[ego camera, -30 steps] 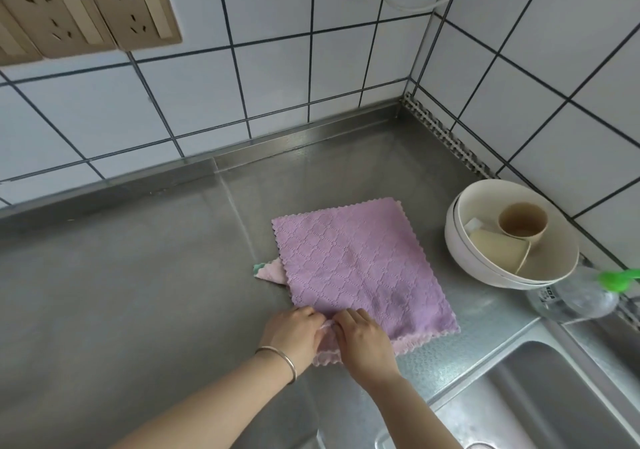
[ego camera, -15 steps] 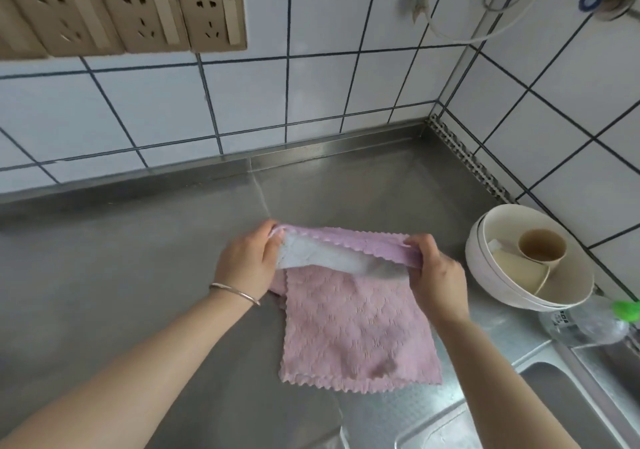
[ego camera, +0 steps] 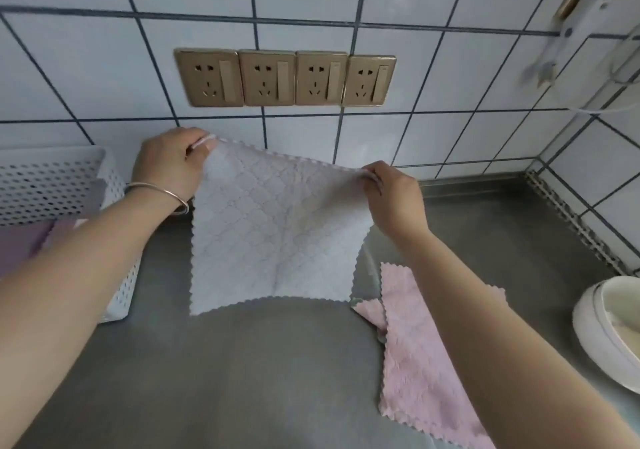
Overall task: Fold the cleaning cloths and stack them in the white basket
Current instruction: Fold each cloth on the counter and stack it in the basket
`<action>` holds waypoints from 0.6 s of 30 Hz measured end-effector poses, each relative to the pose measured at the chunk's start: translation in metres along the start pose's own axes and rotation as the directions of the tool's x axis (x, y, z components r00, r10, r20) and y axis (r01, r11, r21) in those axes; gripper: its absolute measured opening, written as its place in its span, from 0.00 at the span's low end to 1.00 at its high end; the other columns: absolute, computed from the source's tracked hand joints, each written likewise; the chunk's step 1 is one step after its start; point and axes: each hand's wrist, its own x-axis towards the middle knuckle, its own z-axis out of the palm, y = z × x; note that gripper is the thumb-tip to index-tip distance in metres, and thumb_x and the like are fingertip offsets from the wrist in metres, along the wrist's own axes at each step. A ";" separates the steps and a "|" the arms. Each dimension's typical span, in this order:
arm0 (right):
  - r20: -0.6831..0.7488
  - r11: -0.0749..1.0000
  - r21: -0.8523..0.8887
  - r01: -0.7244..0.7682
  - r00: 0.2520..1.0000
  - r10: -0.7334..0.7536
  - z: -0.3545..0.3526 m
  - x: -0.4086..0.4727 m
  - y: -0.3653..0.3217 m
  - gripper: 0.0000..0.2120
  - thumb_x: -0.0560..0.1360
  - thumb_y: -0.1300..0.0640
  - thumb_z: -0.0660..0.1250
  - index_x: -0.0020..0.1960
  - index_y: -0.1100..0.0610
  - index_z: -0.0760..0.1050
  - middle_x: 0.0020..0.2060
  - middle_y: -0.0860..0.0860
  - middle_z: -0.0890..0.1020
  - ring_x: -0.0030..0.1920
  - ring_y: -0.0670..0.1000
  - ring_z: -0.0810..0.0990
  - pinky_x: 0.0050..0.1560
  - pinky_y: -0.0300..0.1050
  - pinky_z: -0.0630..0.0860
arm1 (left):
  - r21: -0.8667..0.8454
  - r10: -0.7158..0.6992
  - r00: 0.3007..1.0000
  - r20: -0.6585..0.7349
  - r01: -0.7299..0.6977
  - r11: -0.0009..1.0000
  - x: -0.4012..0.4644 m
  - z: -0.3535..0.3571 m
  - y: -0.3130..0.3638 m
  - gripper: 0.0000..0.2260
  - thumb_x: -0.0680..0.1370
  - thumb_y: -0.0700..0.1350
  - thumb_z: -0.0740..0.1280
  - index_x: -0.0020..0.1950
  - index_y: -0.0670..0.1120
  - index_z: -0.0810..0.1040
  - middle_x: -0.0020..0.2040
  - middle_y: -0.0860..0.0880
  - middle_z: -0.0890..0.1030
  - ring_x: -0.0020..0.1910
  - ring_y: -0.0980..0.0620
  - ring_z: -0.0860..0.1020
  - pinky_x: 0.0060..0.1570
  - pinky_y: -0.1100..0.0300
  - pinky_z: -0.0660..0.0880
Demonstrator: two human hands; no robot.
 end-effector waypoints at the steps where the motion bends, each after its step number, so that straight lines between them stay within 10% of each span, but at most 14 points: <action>1: -0.015 0.999 0.037 0.013 1.000 -0.012 0.003 0.001 -0.011 0.07 0.77 0.59 0.62 0.51 0.59 0.77 0.37 0.50 0.78 0.39 0.54 0.75 0.36 0.44 0.68 | -0.018 -0.039 0.999 -0.031 0.039 0.999 0.001 -0.011 -0.009 0.13 0.79 0.48 0.61 0.54 0.41 0.80 0.49 0.40 0.81 0.48 0.41 0.77 0.46 0.59 0.68; 8: 0.170 0.984 0.084 0.160 0.970 -0.172 0.033 -0.037 -0.025 0.02 0.73 0.59 0.69 0.45 0.57 0.80 0.40 0.50 0.81 0.40 0.50 0.77 0.39 0.43 0.70 | 0.031 -0.130 0.983 0.133 0.127 0.991 -0.068 -0.048 -0.067 0.06 0.75 0.40 0.68 0.49 0.42 0.83 0.38 0.48 0.79 0.36 0.59 0.76 0.38 0.80 0.64; 12: 0.473 0.994 0.047 0.096 0.875 -0.107 0.064 -0.080 0.006 0.04 0.71 0.58 0.72 0.45 0.56 0.83 0.43 0.49 0.82 0.44 0.52 0.80 0.43 0.40 0.71 | 0.175 -0.149 0.915 0.374 0.088 0.981 -0.141 -0.023 -0.100 0.04 0.72 0.41 0.71 0.41 0.50 0.82 0.40 0.53 0.82 0.40 0.48 0.79 0.39 0.59 0.73; 18: 0.712 0.992 -0.121 -0.030 0.694 0.108 0.109 -0.160 0.037 0.09 0.74 0.54 0.67 0.51 0.49 0.82 0.50 0.47 0.81 0.52 0.49 0.79 0.49 0.39 0.71 | 0.317 -0.235 0.782 0.578 0.050 0.947 -0.228 0.014 -0.125 0.01 0.72 0.48 0.70 0.42 0.54 0.80 0.44 0.55 0.82 0.45 0.48 0.81 0.37 0.60 0.67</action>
